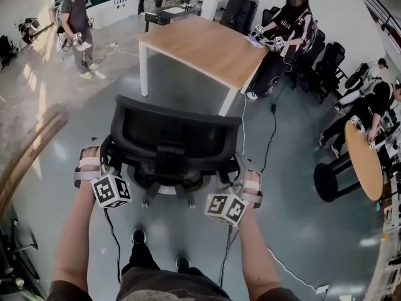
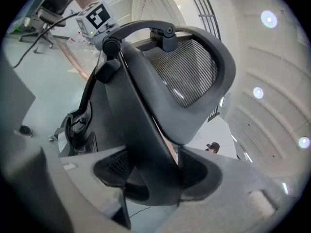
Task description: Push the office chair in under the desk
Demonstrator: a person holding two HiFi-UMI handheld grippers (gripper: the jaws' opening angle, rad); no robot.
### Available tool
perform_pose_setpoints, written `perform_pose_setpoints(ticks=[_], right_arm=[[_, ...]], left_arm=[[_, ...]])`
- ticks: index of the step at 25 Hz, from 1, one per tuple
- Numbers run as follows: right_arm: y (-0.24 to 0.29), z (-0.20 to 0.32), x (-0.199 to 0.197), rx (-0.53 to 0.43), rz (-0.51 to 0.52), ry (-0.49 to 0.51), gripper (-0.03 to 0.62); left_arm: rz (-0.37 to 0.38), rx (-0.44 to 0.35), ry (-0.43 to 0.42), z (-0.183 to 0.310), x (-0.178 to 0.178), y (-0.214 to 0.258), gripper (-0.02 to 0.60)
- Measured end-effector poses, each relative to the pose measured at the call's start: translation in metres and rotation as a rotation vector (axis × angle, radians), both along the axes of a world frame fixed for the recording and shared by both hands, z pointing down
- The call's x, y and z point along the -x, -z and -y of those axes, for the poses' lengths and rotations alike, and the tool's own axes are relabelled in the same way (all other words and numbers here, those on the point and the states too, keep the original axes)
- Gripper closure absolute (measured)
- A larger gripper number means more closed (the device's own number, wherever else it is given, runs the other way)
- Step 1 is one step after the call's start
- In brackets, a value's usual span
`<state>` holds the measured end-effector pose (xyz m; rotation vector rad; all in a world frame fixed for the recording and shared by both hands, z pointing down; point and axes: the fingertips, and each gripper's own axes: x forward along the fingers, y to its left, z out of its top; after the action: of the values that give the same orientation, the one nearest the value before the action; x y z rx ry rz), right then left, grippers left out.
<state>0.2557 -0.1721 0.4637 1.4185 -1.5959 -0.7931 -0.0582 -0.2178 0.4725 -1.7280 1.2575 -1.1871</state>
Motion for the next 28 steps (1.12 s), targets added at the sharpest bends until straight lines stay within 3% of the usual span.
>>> perform_pose_setpoints(ticks=[6,11,18,28], right_arm=[[0.005,0.060,0.051,0.021,0.007,-0.089,0.330],[-0.010,0.082,0.063,-0.006,-0.004,-0.134,0.330],[0.008,0.124,0.118,-0.023,-0.009,-0.206,0.332],[0.002,0.166,0.123,-0.011,0.003,-0.250,0.332]], left_arm=[[-0.001,-0.003,-0.080,0.080,0.046,0.001,0.316],[0.005,-0.017,-0.132,0.121,0.056,-0.011,0.318],[0.006,-0.007,-0.201,0.193,0.100,0.004,0.318],[-0.002,-0.026,-0.222,0.243,0.103,0.002,0.314]])
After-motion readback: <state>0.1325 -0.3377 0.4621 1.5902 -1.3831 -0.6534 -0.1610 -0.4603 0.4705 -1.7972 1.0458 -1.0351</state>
